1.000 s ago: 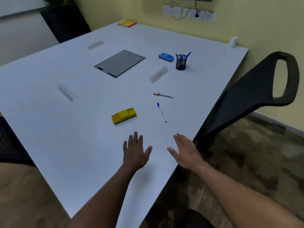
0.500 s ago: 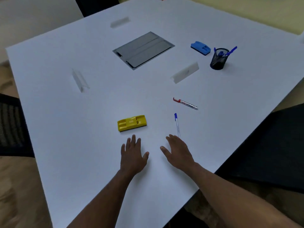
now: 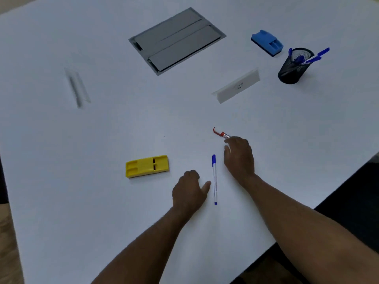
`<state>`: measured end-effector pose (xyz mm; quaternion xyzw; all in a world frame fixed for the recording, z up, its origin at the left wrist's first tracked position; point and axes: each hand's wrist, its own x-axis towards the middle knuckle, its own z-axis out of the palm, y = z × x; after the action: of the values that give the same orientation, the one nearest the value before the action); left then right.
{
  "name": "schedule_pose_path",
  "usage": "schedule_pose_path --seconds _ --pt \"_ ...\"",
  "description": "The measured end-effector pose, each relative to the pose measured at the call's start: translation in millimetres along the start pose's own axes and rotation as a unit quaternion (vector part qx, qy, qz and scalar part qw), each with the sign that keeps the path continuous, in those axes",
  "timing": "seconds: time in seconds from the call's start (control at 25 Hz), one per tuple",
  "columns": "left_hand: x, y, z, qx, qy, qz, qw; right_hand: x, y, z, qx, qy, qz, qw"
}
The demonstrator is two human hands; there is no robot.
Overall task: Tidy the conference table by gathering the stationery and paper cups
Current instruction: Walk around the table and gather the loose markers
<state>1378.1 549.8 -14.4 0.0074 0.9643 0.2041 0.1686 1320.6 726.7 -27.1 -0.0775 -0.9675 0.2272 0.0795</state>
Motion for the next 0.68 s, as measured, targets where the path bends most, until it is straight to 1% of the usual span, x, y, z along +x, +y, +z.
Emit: schedule_pose_path --seconds 0.08,0.12,0.24,0.4,0.52,0.6,0.68 --pt "10.4 26.5 18.7 -0.016 -0.037 -0.068 0.997 21.1 11.0 -2.9 -0.012 -0.027 0.028 0.999" --pt "15.7 36.0 25.6 -0.011 -0.045 -0.082 0.996 30.7 16.1 -1.9 -0.015 -0.050 0.035 0.998" --pt "23.6 50.3 33.9 0.010 -0.052 -0.078 0.996 49.7 24.4 3.3 -0.029 -0.103 0.039 0.994" --pt "36.9 56.0 33.8 0.009 -0.050 -0.083 0.995 58.1 27.7 12.3 -0.011 -0.106 0.042 0.993" --pt "54.5 61.2 29.7 0.000 -0.073 -0.097 0.993 61.5 33.6 16.9 0.004 -0.123 0.074 0.990" --pt "69.9 66.7 25.2 -0.046 -0.090 -0.084 0.991 64.3 38.9 15.2 0.028 -0.126 0.094 0.987" --pt "89.0 75.5 18.8 -0.118 -0.098 -0.052 0.987 71.5 46.2 8.0 0.085 -0.093 0.134 0.983"
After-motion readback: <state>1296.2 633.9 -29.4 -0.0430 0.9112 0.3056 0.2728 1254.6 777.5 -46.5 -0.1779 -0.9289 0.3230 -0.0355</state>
